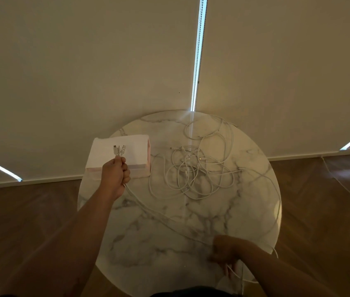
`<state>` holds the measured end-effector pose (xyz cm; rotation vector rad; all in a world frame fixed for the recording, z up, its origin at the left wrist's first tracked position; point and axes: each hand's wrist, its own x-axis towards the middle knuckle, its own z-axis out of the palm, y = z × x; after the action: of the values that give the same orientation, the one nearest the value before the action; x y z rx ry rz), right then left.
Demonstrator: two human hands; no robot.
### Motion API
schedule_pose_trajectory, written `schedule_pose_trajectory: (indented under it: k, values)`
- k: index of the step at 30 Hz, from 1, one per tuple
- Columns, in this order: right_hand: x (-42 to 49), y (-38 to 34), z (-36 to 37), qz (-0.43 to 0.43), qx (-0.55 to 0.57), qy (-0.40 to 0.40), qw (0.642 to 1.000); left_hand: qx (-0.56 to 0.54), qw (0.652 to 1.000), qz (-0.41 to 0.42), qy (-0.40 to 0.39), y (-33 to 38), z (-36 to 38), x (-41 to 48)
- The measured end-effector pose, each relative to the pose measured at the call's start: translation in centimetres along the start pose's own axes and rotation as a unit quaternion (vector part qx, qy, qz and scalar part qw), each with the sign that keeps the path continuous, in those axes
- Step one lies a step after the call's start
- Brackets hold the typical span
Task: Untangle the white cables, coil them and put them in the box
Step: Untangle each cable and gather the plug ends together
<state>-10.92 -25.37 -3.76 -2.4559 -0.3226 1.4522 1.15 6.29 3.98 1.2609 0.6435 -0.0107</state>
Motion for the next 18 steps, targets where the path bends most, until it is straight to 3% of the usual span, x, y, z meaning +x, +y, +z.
schedule_pose_trajectory:
  k: [3,6,12,18]
  values:
    - [0.4,-1.0,-0.7,0.047,0.041,0.025,0.998,0.035,0.999,-0.004,-0.003,-0.8,0.4,-0.2]
    - [0.7,-1.9,-0.9,0.005,-0.051,0.017,0.999,0.080,0.996,-0.005,-0.031,-1.7,1.1,-0.9]
    - [1.3,-1.6,-1.4,-0.025,-0.056,0.143,0.988,0.106,0.991,0.006,-0.085,-3.5,1.4,-2.2]
    - [1.5,0.7,-0.5,-0.009,-0.125,-0.018,0.992,0.120,0.989,0.021,-0.086,-4.1,1.0,-2.2]
